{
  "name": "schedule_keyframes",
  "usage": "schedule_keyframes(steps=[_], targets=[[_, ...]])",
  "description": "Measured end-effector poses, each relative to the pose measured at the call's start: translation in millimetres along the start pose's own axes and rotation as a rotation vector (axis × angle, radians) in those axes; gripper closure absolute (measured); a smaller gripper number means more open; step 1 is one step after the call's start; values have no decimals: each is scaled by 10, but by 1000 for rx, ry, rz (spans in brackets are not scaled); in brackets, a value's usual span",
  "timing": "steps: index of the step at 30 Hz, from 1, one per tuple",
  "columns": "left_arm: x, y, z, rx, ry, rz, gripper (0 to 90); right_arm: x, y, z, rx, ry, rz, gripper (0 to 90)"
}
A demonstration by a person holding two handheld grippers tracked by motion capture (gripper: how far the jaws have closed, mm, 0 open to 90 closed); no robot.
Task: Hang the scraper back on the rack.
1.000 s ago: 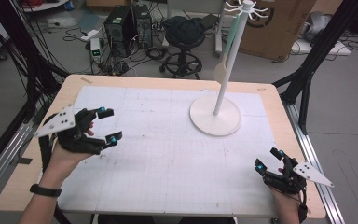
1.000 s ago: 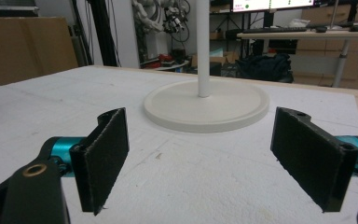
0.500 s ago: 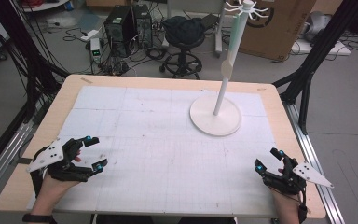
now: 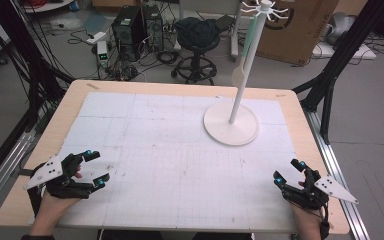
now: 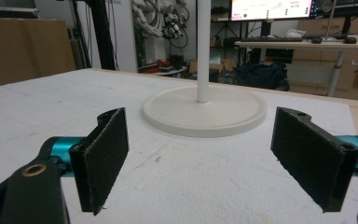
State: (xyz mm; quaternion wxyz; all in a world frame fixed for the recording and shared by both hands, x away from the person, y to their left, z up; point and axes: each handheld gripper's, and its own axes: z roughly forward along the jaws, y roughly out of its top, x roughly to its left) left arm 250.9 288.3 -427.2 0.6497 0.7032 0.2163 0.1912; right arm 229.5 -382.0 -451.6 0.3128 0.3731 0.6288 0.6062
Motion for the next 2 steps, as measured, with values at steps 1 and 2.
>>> schedule_keyframes(steps=[1,2], targets=[[-1,-3,3,1,-2,2,186,1,1,-1,4,-1,6,178],[0,-5,5,4,-2,6,185,0,2,0,6,-1,6,177]])
